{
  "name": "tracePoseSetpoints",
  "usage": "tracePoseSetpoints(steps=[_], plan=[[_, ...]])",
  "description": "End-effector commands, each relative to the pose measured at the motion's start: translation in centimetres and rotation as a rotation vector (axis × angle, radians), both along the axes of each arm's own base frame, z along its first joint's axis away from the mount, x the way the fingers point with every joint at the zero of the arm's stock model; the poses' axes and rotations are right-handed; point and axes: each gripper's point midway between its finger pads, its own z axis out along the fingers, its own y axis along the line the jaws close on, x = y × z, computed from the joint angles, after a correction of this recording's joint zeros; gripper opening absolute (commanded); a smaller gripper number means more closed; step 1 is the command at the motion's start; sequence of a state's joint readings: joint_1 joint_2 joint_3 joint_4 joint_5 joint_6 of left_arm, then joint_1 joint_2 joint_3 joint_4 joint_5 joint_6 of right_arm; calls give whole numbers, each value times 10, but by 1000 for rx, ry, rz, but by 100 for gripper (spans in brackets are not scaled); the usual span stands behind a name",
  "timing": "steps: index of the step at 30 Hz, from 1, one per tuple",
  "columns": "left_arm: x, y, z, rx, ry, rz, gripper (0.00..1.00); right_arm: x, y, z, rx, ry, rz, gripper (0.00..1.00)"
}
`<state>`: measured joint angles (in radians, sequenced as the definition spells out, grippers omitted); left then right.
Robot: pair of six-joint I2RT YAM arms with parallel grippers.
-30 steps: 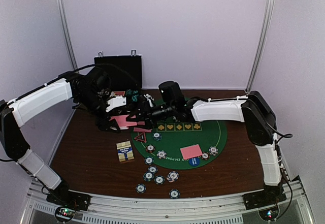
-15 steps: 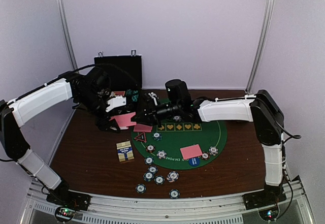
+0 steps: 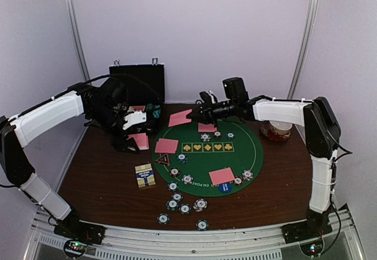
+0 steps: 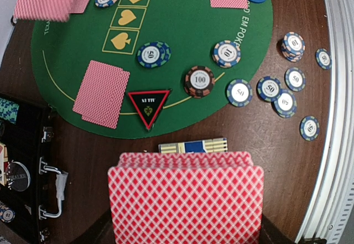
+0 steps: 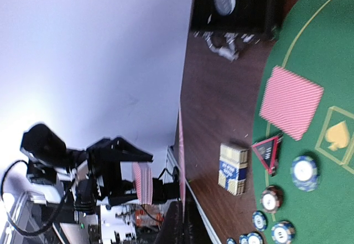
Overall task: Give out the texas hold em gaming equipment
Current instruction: Distribute the poker card in the big blind area.
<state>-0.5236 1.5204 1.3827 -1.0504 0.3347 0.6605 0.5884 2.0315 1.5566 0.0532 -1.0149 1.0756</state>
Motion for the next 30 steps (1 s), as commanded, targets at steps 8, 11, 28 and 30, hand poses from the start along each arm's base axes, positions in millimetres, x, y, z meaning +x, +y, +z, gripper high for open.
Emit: tracePoseSetpoints(steps=[8,11,28,30], plan=[[5,-4,14,-27,-37,-10,9,108,-102,-76,-355,-53,-166,0],[4,-3,13,-24,-33,-9,9,129,-111,-91,-387,-53,-196,1],[1,-3,14,-26,-28,-13,9,165,-133,-112,-530,-87,-258,53],[1,-3,14,-26,-29,-13,9,164,-137,-99,-552,-119,-263,72]])
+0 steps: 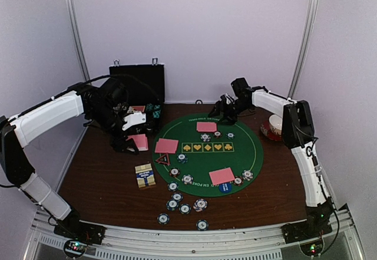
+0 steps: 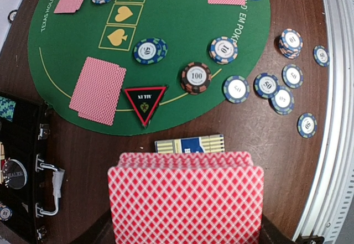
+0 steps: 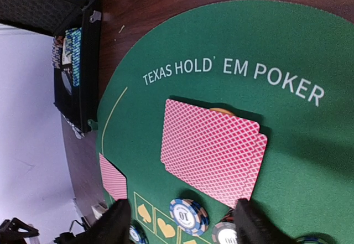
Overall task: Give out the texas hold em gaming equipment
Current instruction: Distribute the poker card in the big blind area.
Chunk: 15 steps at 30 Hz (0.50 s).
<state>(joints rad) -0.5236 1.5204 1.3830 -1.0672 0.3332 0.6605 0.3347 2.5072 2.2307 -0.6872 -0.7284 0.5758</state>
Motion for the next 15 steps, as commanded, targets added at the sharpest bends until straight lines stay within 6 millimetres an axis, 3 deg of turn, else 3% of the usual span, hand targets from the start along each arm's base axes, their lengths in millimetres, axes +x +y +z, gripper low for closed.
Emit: tracePoseSetpoints(steps=[1,4,8,15], plan=[[4,-5,16,-37,-44,-13,9,3,-17,41,-78,-97,-13,80],[4,-5,17,-38,-46,-14,9,-4,-20,64,-96,-138,-7,97],[5,-5,18,-36,-50,-11,8,-27,-3,101,-32,-184,33,99],[6,-7,18,-46,-42,-4,8,-130,76,141,180,-170,185,99]])
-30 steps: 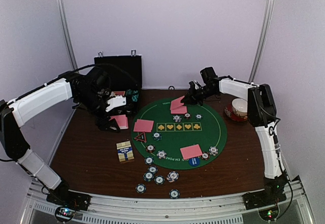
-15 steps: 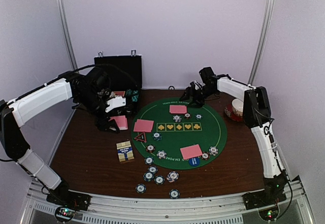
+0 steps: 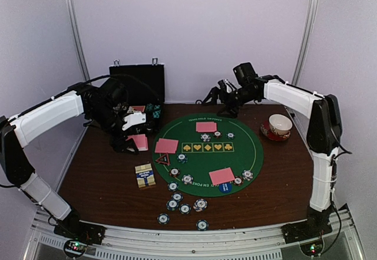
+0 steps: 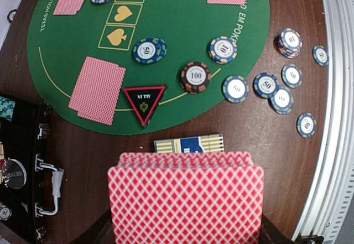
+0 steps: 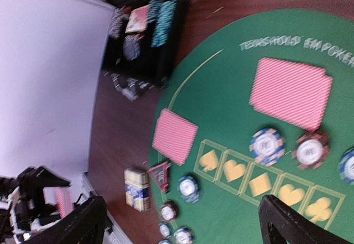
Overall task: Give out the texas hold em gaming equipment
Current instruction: Distribute the poker card in the big blind area, then pick up the poker card from the face-down deck piles.
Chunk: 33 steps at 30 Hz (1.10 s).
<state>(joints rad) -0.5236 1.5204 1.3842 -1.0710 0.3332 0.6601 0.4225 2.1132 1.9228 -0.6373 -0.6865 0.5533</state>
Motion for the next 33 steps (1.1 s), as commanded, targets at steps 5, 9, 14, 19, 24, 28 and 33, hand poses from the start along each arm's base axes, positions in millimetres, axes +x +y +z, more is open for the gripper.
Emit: tracePoseSetpoints(steps=[5,9,14,19,24,28,33], plan=[[8,-10,22,-63,-43,-3,8,-128,109,37,278,42,234,97],[8,-13,24,-73,-38,-4,8,-169,146,39,322,57,319,97],[8,-14,26,-84,-32,-4,8,-198,183,40,365,80,399,97],[7,-14,27,-87,-36,-4,8,-210,206,41,400,103,443,98],[7,-15,29,-94,-37,-7,8,-211,218,33,399,127,453,98],[6,-16,28,-98,-30,-10,7,-208,226,36,428,114,459,98],[6,-16,29,-100,-30,-11,8,-202,240,36,477,130,455,97]])
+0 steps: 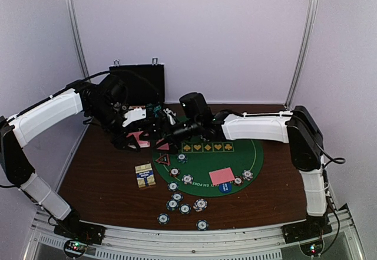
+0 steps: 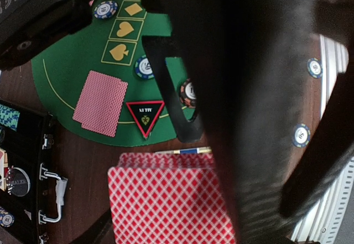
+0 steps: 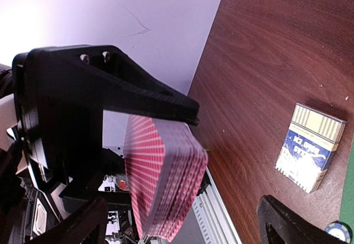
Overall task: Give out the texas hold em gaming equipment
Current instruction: Pick up the poker card from the face-down deck piles.
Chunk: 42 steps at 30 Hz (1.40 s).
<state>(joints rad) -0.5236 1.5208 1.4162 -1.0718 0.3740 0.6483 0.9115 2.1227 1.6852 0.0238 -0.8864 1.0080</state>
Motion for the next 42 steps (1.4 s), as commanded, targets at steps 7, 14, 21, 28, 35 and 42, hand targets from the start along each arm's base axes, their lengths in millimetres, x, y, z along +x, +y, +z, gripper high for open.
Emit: tracePoseSetpoints(steps=[7,14,21,28,35,42], plan=[[5,-7,15,-46,-29,-3,7,-2,33,16,103,24,50,95],[5,-7,16,-46,-33,-2,7,6,32,0,81,57,24,84],[5,-6,18,-48,-40,-3,7,22,8,-19,14,66,-29,73],[5,-6,18,-47,-40,-3,7,23,-14,-20,-32,46,-37,58],[6,-6,16,-40,-39,-2,7,15,-24,2,-18,23,-28,47],[7,-6,12,-33,-29,-1,7,10,-30,42,67,7,-45,32]])
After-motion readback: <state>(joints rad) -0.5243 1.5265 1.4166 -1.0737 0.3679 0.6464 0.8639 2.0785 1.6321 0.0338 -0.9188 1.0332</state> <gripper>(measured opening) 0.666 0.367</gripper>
